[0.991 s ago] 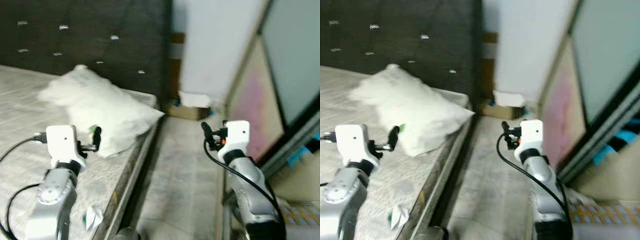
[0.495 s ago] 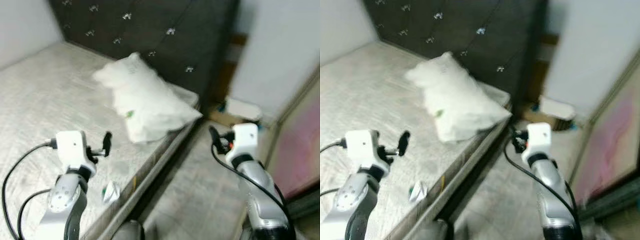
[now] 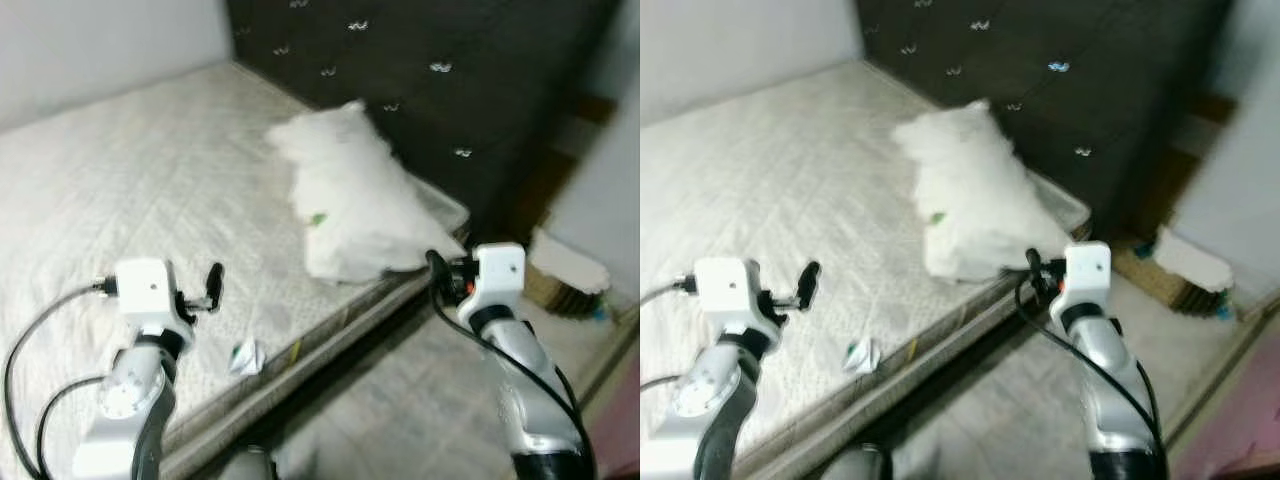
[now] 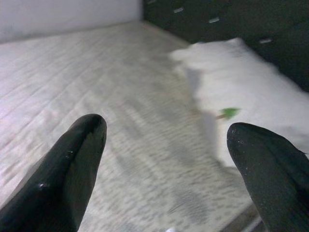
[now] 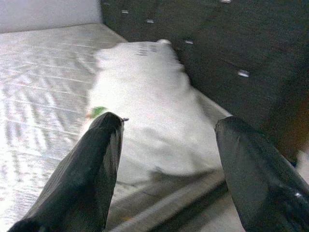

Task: Clean up the room

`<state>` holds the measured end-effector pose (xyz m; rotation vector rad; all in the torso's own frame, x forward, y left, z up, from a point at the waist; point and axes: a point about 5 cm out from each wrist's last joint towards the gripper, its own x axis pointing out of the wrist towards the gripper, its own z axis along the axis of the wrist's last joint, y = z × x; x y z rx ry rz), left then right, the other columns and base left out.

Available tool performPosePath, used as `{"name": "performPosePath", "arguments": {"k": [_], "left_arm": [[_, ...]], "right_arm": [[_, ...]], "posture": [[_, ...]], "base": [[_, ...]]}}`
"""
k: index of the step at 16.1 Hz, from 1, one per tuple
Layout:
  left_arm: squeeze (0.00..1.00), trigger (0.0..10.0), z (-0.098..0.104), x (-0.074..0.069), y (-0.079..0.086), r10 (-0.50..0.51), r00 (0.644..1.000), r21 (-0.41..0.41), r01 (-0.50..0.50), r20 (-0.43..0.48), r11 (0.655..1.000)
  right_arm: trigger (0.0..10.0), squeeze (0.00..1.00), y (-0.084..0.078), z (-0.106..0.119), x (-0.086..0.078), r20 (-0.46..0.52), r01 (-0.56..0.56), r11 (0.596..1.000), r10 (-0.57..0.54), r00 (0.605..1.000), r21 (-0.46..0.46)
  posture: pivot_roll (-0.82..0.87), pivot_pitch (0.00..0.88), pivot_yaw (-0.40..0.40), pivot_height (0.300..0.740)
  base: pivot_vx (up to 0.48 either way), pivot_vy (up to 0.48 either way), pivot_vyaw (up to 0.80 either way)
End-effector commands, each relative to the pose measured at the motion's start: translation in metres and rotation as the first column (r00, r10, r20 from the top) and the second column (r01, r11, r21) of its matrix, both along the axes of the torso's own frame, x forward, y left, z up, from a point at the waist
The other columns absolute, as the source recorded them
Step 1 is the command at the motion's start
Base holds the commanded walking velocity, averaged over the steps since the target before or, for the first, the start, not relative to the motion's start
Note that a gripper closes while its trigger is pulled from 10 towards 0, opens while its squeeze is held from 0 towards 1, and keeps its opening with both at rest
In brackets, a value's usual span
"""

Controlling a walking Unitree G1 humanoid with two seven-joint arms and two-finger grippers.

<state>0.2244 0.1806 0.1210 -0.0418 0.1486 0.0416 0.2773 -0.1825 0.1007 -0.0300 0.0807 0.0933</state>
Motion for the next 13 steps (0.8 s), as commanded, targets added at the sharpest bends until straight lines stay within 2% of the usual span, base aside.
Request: {"name": "performPosePath", "arguments": {"k": [1,3,6,9,13], "left_arm": [[0.00,10.0,-0.0014,-0.0015,0.0027,0.021,1.000,0.011,-0.020,-0.018,1.000],[0.00,10.0,-0.0029,-0.0023,0.0017,0.014,0.999,0.033,-0.013,-0.041,0.999],[0.00,10.0,0.0001,0.0010,0.0006,-0.009,1.000,0.046,0.009,-0.004,0.999],[0.00,10.0,0.0023,0.0019,0.0016,0.023,1.000,0.024,-0.023,-0.007,0.999],[0.00,10.0,0.0051,0.0009,0.0013,0.007,1.000,0.000,-0.007,0.014,1.000]], "right_arm": [[10.0,0.00,0.0029,0.0028,0.0022,0.009,-0.011,1.000,0.011,1.000,0.008],[10.0,0.00,0.0016,0.0028,0.0037,0.010,-0.005,1.000,0.005,1.000,0.010],[10.0,0.00,0.0025,0.0026,0.0049,0.012,-0.002,1.000,0.002,1.000,0.014],[10.0,0.00,0.0033,0.0035,0.0069,0.016,-0.004,1.000,0.003,1.000,0.015],[10.0,0.00,0.0033,0.0048,0.0080,0.022,-0.005,1.000,0.005,1.000,0.013]], "posture": [[0.12,0.038,-0.031,0.740],[0.12,0.033,-0.028,0.740],[0.12,0.030,-0.027,0.740],[0.12,0.030,-0.031,0.740],[0.12,0.033,-0.033,0.740]], "base": [[0.000,0.000,0.80],[0.000,0.000,0.80],[0.000,0.000,0.80],[0.000,0.000,0.80],[0.000,0.000,0.80]]}}
